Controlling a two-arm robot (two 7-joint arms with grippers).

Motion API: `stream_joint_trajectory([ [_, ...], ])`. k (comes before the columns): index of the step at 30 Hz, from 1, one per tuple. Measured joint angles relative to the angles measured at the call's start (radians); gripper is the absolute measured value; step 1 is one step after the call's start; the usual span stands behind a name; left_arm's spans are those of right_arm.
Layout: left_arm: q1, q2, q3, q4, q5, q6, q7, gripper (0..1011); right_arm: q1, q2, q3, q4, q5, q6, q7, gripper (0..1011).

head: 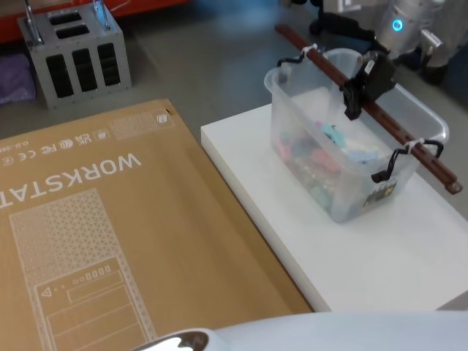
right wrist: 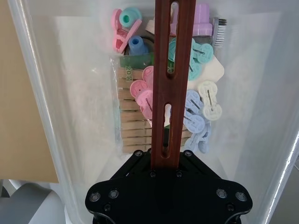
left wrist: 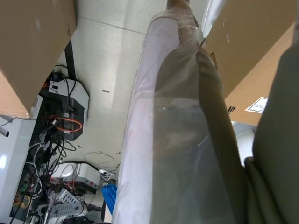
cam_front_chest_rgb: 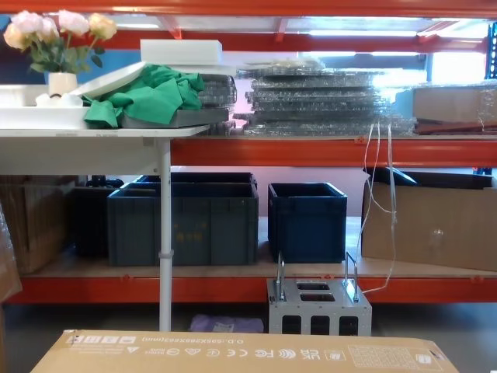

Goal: Use one hand to grasp the basket and place it at the designated location.

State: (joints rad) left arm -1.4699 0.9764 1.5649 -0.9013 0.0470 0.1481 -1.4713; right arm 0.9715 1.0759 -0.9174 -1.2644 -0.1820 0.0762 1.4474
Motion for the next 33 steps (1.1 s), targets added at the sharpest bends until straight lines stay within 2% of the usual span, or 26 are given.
stream_joint_trajectory([
  [9,0.000,0.000,0.000,0.000,0.000,0.000,0.000,0,0.015,0.022,0.025,-0.045,0.000,0.011,0.004,0],
  [15,0.000,0.000,0.000,0.000,0.000,0.000,0.000,0,0.039,0.044,0.054,-0.088,0.009,0.012,0.015,0],
  [26,0.000,0.000,0.000,0.000,0.000,0.000,0.000,0,0.050,0.048,0.065,-0.105,0.011,0.007,0.025,0],
  [33,0.000,0.000,0.000,0.000,0.000,0.000,0.000,0,0.094,0.031,0.068,-0.132,0.001,-0.041,0.052,0],
])
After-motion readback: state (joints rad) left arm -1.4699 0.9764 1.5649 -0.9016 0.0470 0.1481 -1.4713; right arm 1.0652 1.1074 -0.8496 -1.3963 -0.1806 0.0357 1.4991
